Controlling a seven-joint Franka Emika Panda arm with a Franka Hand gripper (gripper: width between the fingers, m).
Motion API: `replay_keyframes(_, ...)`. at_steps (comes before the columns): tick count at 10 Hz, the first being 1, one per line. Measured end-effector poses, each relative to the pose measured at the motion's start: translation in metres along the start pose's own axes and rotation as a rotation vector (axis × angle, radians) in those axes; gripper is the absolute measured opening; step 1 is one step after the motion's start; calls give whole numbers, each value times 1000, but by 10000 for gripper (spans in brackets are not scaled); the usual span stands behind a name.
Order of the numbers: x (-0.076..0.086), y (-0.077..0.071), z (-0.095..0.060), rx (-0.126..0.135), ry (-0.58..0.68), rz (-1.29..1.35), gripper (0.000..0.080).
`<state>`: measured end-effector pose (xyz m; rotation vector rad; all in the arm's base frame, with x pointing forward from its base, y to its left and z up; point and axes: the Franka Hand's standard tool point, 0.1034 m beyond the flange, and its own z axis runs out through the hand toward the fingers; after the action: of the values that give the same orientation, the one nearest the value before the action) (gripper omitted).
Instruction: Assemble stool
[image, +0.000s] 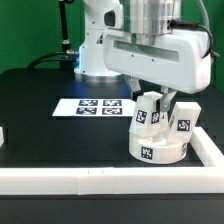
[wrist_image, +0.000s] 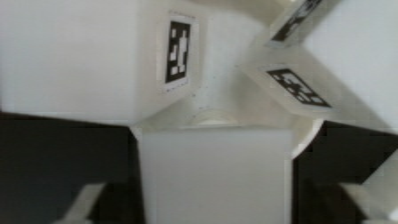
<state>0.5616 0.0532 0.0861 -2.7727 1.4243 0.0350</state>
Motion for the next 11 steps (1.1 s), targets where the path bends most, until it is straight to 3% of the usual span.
replay_keyframes(1, 0, 0, 0, 0, 0, 0, 335)
replay_keyframes(4, 1, 0, 0, 6, -5, 57, 335)
replay_keyframes(6, 7, -4, 1, 83, -37, 316, 335)
replay_keyframes(7, 6, -6, 1, 95, -36, 411, 335)
replay_keyframes(11, 5, -7, 1, 91, -57, 774, 337)
